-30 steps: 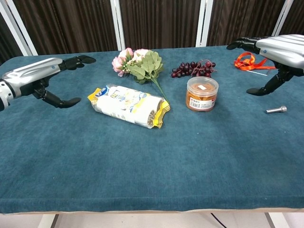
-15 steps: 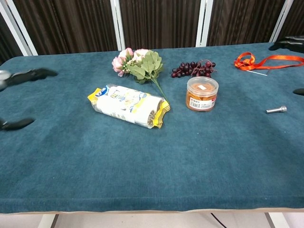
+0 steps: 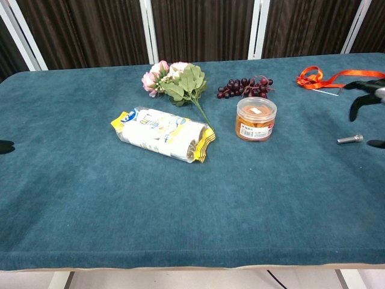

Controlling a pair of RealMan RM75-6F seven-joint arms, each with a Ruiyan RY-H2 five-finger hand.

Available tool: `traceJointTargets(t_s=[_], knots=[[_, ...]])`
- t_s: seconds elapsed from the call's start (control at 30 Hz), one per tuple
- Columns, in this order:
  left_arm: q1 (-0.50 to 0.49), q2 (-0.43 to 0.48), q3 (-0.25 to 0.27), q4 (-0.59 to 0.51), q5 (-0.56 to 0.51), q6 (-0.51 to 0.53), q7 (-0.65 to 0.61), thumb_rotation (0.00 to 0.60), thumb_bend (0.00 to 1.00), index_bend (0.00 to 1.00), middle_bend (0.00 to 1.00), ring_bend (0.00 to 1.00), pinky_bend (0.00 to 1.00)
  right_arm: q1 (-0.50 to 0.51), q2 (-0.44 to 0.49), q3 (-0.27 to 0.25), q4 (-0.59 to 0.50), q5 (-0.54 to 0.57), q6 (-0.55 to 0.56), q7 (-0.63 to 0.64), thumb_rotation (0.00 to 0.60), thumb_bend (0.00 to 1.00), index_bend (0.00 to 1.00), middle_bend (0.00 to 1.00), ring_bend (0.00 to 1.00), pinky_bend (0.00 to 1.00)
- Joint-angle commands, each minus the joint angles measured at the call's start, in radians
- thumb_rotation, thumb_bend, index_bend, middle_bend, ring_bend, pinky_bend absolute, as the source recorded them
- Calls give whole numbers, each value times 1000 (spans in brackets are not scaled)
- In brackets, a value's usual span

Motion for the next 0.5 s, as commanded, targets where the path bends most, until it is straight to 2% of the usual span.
traceJointTargets(t_s=[0.03,0.23,0.37,0.5], knots=[[2,-6,1,8,3,-4,-7,600,381,0,0,0,0,24,-45,7,35,0,-29,-9,600,230,399,0,0,0],[5,-13,-1,19,8,-8,-10,600,381,0,0,0,0,39,-81,17,59,16,-46,-41,600,248,431,0,0,0],[6,-15,-5,25,6,-12,-8,600,381,0,0,0,0,45,-92,21,71,25,-56,-64,600,311,471,0,0,0],[8,-11,-9,28,10,-8,-14,600,381,0,0,0,0,51,-98,37,97,63,-88,-84,600,312,480,0,0,0]])
